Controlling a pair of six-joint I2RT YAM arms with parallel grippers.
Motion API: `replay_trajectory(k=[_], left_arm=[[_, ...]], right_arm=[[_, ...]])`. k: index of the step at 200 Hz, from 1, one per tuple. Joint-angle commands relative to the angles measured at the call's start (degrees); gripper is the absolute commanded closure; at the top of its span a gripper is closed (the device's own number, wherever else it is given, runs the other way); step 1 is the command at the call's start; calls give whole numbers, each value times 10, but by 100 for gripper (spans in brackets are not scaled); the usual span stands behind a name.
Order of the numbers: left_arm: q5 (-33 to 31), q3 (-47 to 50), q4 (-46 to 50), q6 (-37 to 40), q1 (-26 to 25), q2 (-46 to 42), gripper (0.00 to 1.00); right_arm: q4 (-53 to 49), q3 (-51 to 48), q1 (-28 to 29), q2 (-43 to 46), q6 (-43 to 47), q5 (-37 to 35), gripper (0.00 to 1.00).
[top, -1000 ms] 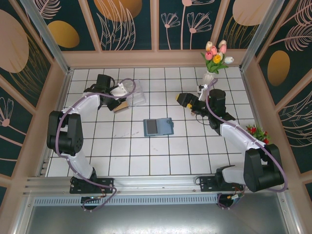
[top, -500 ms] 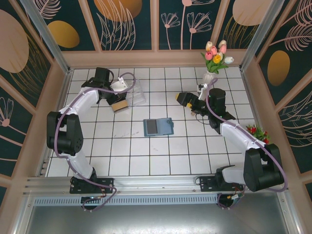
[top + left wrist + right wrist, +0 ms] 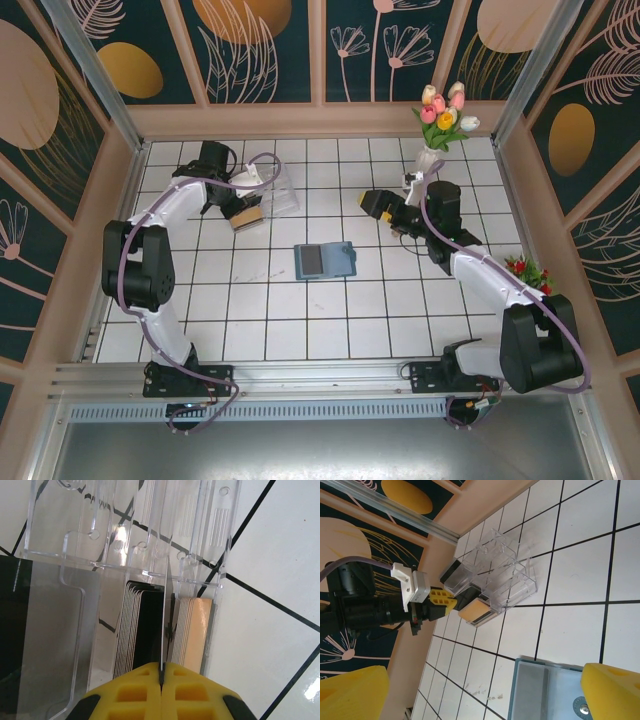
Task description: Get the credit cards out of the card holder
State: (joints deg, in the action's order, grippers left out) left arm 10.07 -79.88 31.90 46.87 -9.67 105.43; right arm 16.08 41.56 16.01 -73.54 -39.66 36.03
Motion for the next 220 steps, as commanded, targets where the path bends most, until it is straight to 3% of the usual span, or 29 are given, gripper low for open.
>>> replay_trajectory(k=[1, 48, 119, 220], left_arm=[[25, -19, 24, 14, 4, 9, 100], [84, -41, 66, 5, 4, 30, 100], [124, -63, 86, 7, 4, 16, 100], [24, -39, 28, 16, 4, 26, 100]], right_arm=[[6, 19, 6, -1, -9, -3, 1], [4, 14, 7, 5, -9, -8, 1], [8, 11, 9, 1, -14, -12, 1], [10, 11, 11, -6, -16, -13, 1]])
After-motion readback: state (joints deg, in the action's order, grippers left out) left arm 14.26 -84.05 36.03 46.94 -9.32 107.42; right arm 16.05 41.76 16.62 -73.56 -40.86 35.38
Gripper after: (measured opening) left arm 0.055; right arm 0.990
